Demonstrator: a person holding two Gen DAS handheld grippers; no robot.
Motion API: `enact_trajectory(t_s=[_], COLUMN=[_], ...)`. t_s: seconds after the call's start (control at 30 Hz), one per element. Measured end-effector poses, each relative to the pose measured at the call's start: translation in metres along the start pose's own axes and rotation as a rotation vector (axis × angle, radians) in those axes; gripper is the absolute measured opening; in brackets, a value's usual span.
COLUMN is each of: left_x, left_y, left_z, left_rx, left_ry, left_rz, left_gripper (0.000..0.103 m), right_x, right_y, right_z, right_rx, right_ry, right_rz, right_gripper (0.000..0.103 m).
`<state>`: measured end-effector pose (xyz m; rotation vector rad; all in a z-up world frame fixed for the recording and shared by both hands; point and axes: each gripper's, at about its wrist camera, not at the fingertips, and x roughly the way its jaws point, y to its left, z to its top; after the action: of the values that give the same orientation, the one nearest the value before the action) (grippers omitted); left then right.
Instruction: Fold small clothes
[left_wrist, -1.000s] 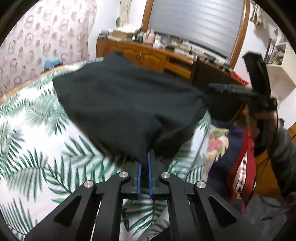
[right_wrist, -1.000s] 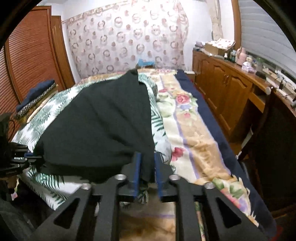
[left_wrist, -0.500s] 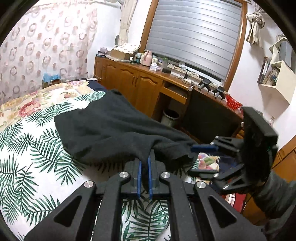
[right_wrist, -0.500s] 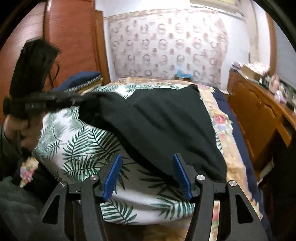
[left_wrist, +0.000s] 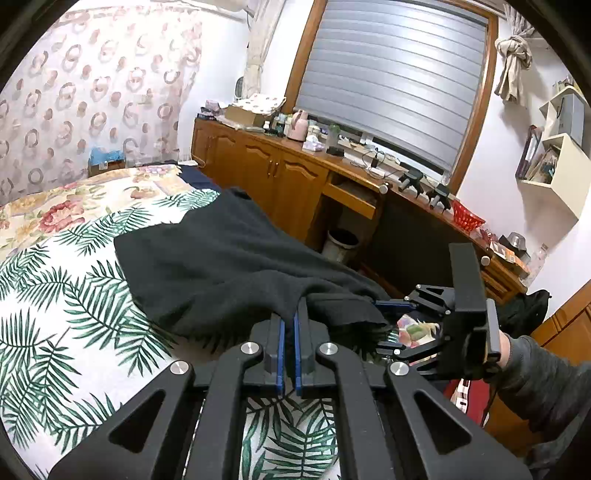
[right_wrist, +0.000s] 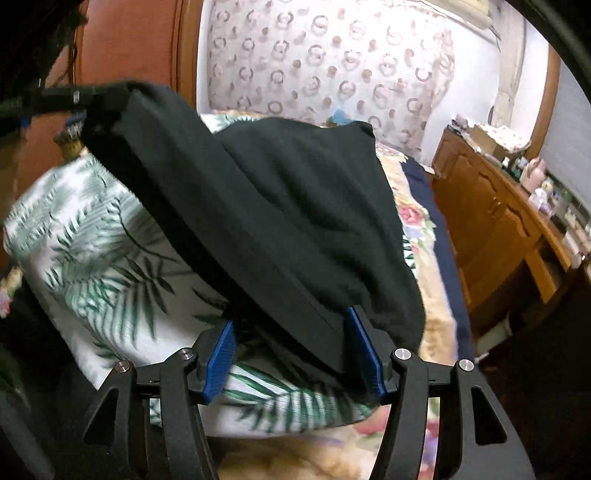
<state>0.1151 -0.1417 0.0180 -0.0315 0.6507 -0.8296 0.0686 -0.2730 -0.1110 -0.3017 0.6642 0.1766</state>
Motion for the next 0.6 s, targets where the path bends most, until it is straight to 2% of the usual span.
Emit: enact_trajectory(t_s=[0.07,0.1,0.13,0.2,0.33,0.47,0.6], left_x=[-0.002,-0.002,-0.002,-0.003,-0.007,-0.002,0.012], left_y=[0.003,0.004,0.006,0.009,0.023,0.044,0.078], left_z=[0.002,0.002,0.003,0.004,0.014,0.03,0.045], left_rx=[-0.006,-0.007,-0.008,-0.011,-0.029,-0.051,-0.106], left_ry=[-0.008,-0.008,-0.009,-0.013,-0.034,-0.049,-0.046], left_rz=[0.003,0.002,0.004,0.006,0.024,0.054,0.097], left_gripper=[0.005,0.005,0.005,0.005,0.005,0.005,0.005], right_x=[0.001,0.003,0.004,0.009,-0.004,-0.017,0.004], right_y=[-0.002,-0.003,-0.004,-0.007,-0.023,-0.04,-0.039], right_z=[0.001,0.002,0.004,0.009,0.034,0.088,0.14], right_rx=[-0.004,-0.003,-0.008,-0.035,-0.003,-0.015,-0.092], right_ry=[-0.005,0.0,0.0,0.007,-0.075,-0.187,-0.225], right_rz=[-0.003,-0.001,0.001,-0.016,-0.012,-0.027,-0.04], right_gripper=[0.056,0.045,0.028,0.007,0.005,0.005,0.005])
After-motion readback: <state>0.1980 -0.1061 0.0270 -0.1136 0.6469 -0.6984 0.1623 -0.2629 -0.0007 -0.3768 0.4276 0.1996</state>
